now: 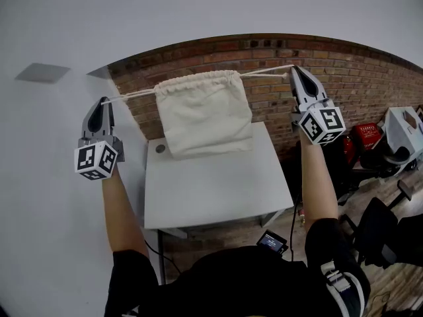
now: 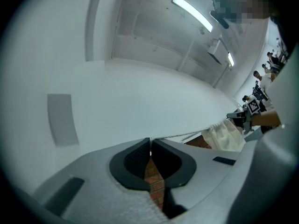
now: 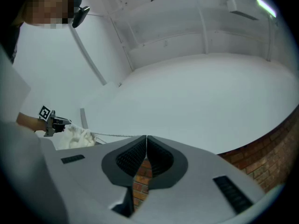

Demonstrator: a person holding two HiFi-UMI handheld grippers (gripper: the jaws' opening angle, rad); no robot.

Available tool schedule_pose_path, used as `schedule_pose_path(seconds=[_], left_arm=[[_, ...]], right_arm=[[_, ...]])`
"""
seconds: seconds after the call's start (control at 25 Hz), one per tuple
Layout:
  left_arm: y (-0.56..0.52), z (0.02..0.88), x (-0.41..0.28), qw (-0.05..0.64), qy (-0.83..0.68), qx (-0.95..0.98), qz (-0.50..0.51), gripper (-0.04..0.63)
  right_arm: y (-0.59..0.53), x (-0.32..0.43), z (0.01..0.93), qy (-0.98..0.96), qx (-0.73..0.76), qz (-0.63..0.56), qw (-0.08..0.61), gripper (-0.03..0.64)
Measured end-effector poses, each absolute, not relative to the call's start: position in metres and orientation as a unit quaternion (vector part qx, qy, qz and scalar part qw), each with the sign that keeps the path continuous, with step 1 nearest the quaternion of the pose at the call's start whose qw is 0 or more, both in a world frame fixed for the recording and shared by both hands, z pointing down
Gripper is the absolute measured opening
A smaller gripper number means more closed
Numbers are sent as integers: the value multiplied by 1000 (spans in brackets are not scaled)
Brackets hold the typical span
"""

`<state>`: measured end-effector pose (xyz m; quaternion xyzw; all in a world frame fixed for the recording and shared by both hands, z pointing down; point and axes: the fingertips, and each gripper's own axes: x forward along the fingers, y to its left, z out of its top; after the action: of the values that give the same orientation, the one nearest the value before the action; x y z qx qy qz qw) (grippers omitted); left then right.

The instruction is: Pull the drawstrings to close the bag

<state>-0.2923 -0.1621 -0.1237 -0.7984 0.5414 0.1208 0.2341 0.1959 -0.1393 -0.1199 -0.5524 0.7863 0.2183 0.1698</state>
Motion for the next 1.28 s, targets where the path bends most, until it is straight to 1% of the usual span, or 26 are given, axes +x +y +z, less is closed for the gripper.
schedule_pose_path(seconds=[0.4, 0.6, 0.88, 1.28], left_arm=[[-167, -120, -314, 225, 554, -790, 139, 23], [-168, -117, -321, 226, 559, -785, 141, 23], [-171, -108, -335, 220, 574, -776, 141, 23], [-169, -97, -348, 197, 571, -779, 169, 23]], right_arm=[[-143, 206, -121, 788, -548, 186, 209, 9], [-144, 212, -121, 792, -539, 155, 243, 9], [-150, 215, -112, 785, -549, 141, 251, 8], [-151, 219, -97, 787, -545, 112, 267, 8]])
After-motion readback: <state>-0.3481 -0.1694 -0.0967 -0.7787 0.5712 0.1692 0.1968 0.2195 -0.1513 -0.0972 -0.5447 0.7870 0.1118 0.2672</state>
